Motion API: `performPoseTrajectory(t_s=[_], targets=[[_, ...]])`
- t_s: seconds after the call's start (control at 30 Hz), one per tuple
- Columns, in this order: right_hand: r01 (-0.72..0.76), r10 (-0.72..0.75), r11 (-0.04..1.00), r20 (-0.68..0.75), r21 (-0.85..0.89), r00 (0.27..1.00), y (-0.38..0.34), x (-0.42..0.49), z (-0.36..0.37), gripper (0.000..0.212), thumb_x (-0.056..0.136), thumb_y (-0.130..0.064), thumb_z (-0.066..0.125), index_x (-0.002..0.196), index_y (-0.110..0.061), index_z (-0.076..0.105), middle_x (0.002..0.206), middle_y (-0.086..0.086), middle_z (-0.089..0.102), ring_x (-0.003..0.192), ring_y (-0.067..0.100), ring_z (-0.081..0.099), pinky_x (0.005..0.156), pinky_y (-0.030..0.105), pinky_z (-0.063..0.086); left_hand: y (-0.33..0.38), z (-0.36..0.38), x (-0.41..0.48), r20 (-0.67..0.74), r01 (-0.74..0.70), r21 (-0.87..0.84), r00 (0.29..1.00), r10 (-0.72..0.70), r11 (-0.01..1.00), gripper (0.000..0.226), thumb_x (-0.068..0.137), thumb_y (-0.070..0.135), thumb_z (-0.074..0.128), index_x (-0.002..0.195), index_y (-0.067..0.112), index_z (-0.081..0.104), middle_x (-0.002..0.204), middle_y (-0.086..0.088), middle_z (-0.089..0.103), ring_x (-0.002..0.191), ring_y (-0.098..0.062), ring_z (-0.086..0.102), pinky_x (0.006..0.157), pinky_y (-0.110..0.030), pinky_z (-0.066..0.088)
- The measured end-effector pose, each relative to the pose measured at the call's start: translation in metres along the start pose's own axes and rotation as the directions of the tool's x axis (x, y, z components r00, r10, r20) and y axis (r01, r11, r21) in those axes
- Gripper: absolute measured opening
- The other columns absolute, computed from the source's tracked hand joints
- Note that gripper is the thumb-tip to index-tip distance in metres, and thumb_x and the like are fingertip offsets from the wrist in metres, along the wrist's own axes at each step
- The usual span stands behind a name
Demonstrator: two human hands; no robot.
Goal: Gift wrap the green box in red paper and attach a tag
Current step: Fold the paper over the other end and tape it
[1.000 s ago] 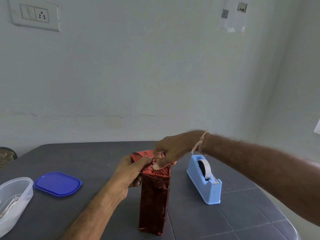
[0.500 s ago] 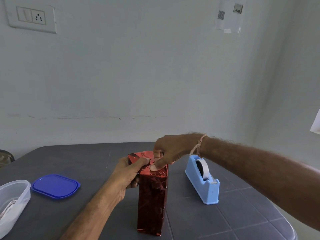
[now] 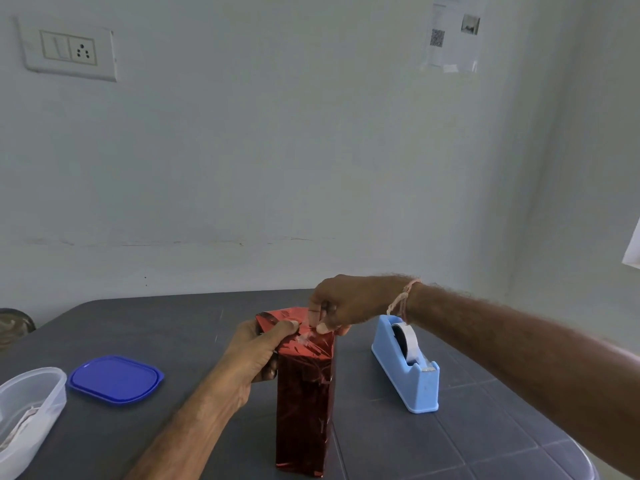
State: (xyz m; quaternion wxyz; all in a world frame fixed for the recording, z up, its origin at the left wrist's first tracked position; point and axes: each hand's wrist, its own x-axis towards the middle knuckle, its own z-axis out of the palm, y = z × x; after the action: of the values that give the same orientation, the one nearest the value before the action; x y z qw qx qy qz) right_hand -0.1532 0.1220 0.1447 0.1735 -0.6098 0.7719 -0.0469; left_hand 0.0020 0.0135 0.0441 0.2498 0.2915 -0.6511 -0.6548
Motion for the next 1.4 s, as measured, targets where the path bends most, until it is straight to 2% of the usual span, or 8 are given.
performPoseTrajectory(t_s=[0.17, 0.4, 0.7, 0.8, 0.9, 1.03, 1.23, 1.4], targets=[[0.005, -0.006, 1.000, -0.055, -0.021, 0.998, -0.004, 0.003, 0.007, 0.047, 0.090, -0.052, 0.072, 0.105, -0.007, 0.072, 0.095, 0.004, 0.075, 0.074, 0.014, 0.070, 0.076, 0.029, 0.061, -0.001, 0.000, 0.001, 0.008, -0.011, 0.007, 1.000, 0.011, 1.000, 0.026, 0.089, 0.034, 0.076, 0.099, 0.011, 0.074, 0.056, 0.000, 0.056, 0.044, -0.010, 0.047, 0.044, -0.022, 0.044], [0.020, -0.026, 0.999, -0.145, -0.046, 0.989, -0.002, 0.010, 0.013, 0.051, 0.094, -0.048, 0.069, 0.103, 0.002, 0.069, 0.093, 0.016, 0.074, 0.060, 0.010, 0.061, 0.062, 0.025, 0.054, -0.001, 0.000, 0.002, 0.009, 0.015, -0.006, 1.000, -0.015, 1.000, 0.027, 0.089, 0.035, 0.076, 0.101, 0.012, 0.073, 0.063, -0.006, 0.058, 0.046, -0.013, 0.046, 0.044, -0.022, 0.043], [0.053, -0.004, 0.988, -0.326, 0.142, 0.945, 0.001, 0.001, 0.026, 0.043, 0.086, -0.052, 0.076, 0.103, -0.014, 0.065, 0.098, 0.002, 0.069, 0.078, 0.011, 0.062, 0.062, 0.023, 0.048, 0.000, -0.003, 0.001, 0.033, 0.011, 0.030, 0.999, -0.012, 0.999, 0.029, 0.090, 0.035, 0.075, 0.101, 0.009, 0.072, 0.060, -0.004, 0.056, 0.047, -0.013, 0.046, 0.046, -0.022, 0.042], [0.089, 0.063, 0.957, -0.496, 0.277, 0.866, 0.022, 0.000, 0.031, 0.053, 0.084, -0.051, 0.080, 0.123, -0.023, 0.059, 0.125, -0.004, 0.060, 0.110, 0.012, 0.058, 0.087, 0.026, 0.049, 0.003, -0.009, 0.000, 0.029, -0.001, 0.057, 1.000, 0.000, 0.998, 0.029, 0.087, 0.038, 0.078, 0.100, 0.013, 0.071, 0.067, -0.001, 0.066, 0.056, -0.013, 0.057, 0.052, -0.024, 0.045], [0.072, 0.161, 0.808, -0.336, 0.585, 0.928, 0.042, 0.000, 0.048, 0.066, 0.086, -0.049, 0.078, 0.141, -0.025, 0.049, 0.139, -0.007, 0.056, 0.131, 0.010, 0.053, 0.111, 0.032, 0.043, 0.008, -0.014, 0.002, 0.064, -0.011, 0.126, 0.998, 0.003, 0.992, 0.030, 0.084, 0.042, 0.079, 0.100, 0.017, 0.073, 0.070, 0.005, 0.072, 0.058, -0.008, 0.063, 0.059, -0.024, 0.047], [0.092, 0.147, 0.482, -0.184, 0.871, 0.972, 0.052, -0.001, 0.066, 0.055, 0.090, -0.036, 0.078, 0.139, -0.024, 0.054, 0.130, 0.003, 0.068, 0.120, 0.019, 0.067, 0.110, 0.044, 0.050, 0.023, -0.017, 0.009, 0.130, -0.030, 0.243, 0.991, -0.002, 0.970, 0.030, 0.082, 0.043, 0.081, 0.101, 0.021, 0.075, 0.077, 0.007, 0.076, 0.069, -0.007, 0.065, 0.065, -0.024, 0.048], [0.083, 0.195, 0.554, -0.226, 0.829, 0.954, 0.037, -0.015, 0.071, 0.049, 0.087, -0.041, 0.079, 0.131, -0.031, 0.062, 0.123, -0.007, 0.072, 0.115, 0.013, 0.068, 0.089, 0.033, 0.059, 0.044, -0.023, 0.025, 0.265, -0.026, 0.382, 0.961, -0.083, 0.924, 0.041, 0.074, 0.042, 0.088, 0.105, 0.017, 0.077, 0.096, -0.003, 0.080, 0.089, -0.018, 0.074, 0.090, -0.039, 0.059], [0.051, 0.260, 0.475, -0.195, 0.878, 0.946, 0.028, -0.030, 0.080, 0.031, 0.086, -0.039, 0.076, 0.115, -0.028, 0.074, 0.105, -0.011, 0.077, 0.098, 0.005, 0.071, 0.074, 0.025, 0.052, 0.054, -0.019, 0.030, 0.388, -0.099, 0.435, 0.918, -0.087, 0.895, 0.036, 0.078, 0.034, 0.087, 0.105, 0.012, 0.079, 0.104, -0.012, 0.079, 0.090, -0.021, 0.074, 0.077, -0.029, 0.058]])
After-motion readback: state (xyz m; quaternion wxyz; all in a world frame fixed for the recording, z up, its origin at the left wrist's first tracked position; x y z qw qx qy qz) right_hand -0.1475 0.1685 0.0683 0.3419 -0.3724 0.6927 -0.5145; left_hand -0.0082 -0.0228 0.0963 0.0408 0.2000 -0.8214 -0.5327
